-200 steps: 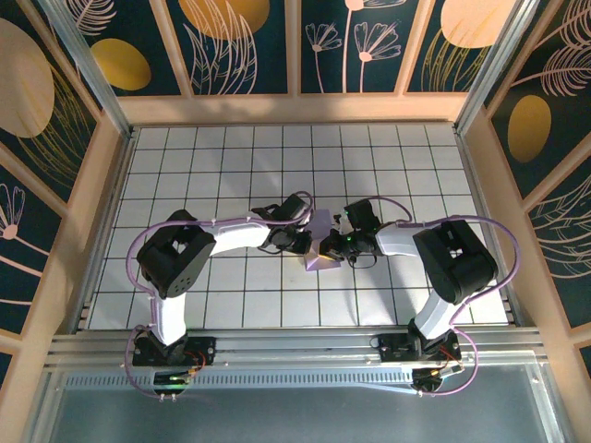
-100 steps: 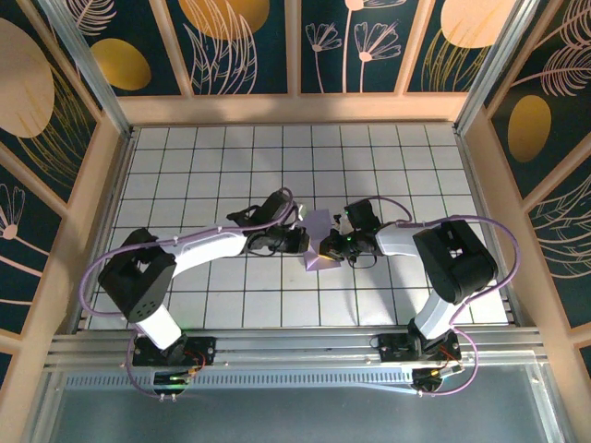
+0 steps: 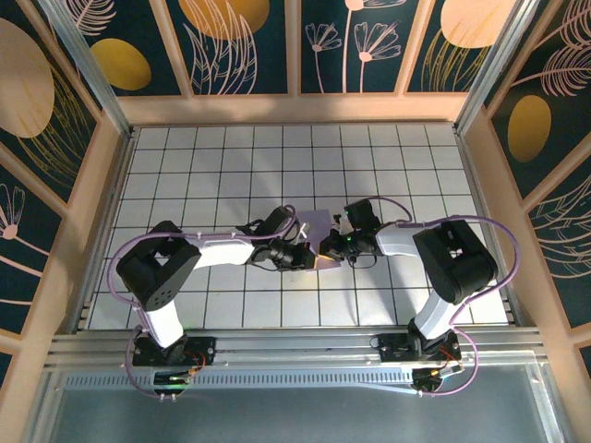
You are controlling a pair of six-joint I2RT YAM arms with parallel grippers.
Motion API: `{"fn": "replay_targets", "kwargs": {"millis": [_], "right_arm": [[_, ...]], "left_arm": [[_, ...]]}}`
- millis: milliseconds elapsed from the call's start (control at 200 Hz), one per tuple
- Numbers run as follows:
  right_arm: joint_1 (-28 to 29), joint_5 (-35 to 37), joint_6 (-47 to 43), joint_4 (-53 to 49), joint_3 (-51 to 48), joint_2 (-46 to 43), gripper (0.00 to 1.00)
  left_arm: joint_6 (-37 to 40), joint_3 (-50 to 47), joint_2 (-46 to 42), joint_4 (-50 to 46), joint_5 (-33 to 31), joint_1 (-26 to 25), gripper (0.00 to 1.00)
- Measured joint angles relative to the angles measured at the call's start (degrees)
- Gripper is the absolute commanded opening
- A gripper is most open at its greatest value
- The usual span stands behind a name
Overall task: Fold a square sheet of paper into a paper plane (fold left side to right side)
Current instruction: Fold the triangle a second time at the center of the table.
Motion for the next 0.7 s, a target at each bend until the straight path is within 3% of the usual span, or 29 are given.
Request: {"fn": "replay_targets", "kwargs": {"millis": [701], "right_arm": [[0.00, 0.00, 0.00, 0.09, -0.07, 0.00, 0.00]], "left_arm": [[-0.68, 0.00, 2.64, 1.03, -0.74, -0.02, 0.01]]}}
